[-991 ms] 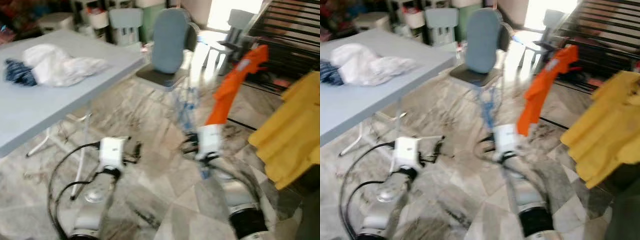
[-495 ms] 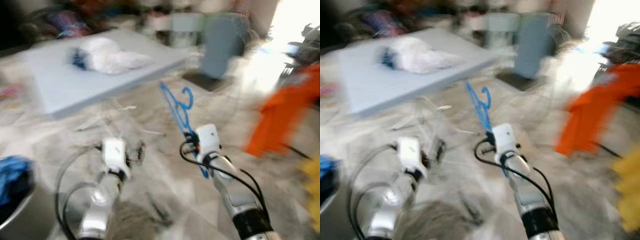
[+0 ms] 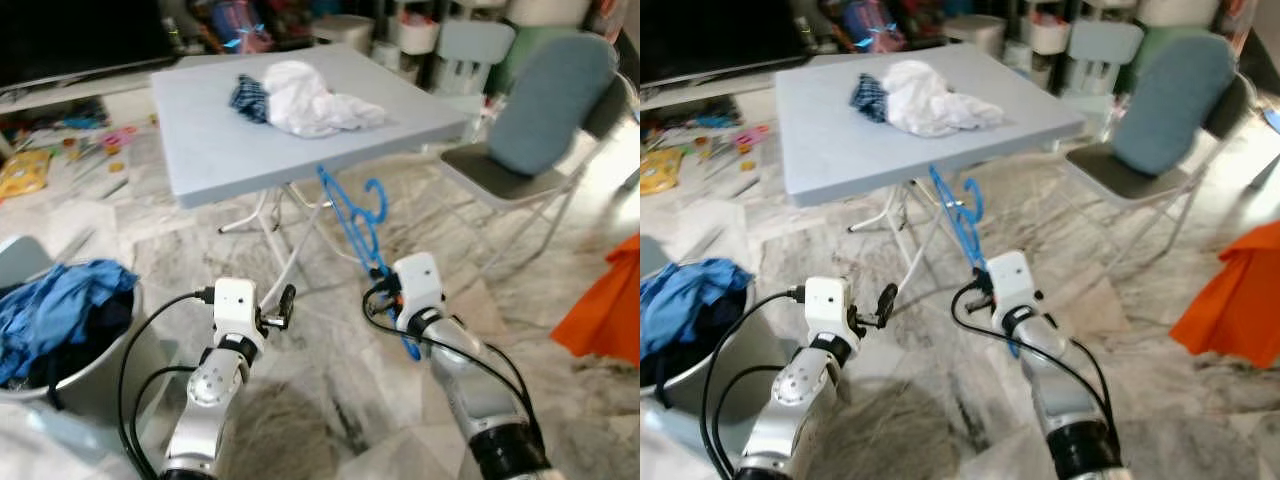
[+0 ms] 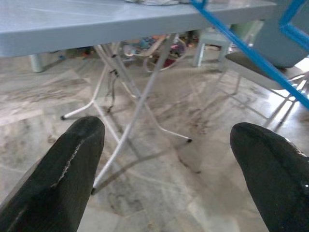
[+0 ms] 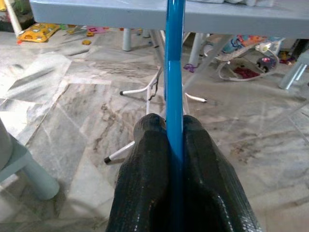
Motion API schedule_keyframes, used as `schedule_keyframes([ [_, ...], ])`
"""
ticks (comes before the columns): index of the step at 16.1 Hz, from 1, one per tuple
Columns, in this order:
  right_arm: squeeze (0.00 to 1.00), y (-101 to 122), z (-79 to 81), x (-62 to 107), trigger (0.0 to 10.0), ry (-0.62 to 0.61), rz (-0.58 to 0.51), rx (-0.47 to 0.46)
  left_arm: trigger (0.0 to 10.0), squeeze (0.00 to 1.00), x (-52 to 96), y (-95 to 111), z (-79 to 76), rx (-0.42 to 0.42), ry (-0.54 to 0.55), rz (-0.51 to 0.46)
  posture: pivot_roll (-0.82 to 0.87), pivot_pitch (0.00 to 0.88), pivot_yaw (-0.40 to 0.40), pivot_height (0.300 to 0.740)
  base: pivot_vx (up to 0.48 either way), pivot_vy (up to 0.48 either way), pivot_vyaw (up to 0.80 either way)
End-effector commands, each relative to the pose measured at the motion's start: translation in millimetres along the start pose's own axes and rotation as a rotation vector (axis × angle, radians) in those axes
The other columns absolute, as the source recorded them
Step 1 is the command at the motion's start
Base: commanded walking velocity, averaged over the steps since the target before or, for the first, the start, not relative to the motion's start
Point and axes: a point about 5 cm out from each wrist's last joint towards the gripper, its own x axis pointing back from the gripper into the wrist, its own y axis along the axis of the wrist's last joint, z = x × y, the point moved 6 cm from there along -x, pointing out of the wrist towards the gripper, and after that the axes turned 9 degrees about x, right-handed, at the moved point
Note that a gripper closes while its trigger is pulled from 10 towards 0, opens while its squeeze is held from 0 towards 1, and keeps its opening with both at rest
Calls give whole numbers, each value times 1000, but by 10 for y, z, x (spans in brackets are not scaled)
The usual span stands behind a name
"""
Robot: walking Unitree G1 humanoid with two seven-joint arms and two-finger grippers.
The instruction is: Hang hanger
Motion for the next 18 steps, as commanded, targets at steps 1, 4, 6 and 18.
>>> schedule_keyframes([
  [1,0,105,71,-18,10000,35,-37,11,10000,0,11,10,72,-3,25,2,-87,0,-6,740,0,0,800],
  [4,0,111,110,-13,10000,49,-41,15,10000,0,18,8,74,-7,20,2,-85,0,-5,740,0,0,800],
  [6,0,120,132,-14,10000,60,-45,13,10000,0,23,43,90,-4,22,-15,-85,0,-3,740,0,0,800],
  [18,0,119,-247,109,10000,-17,-70,50,10000,0,483,228,517,-117,126,-104,-53,0,-23,740,0,0,800],
])
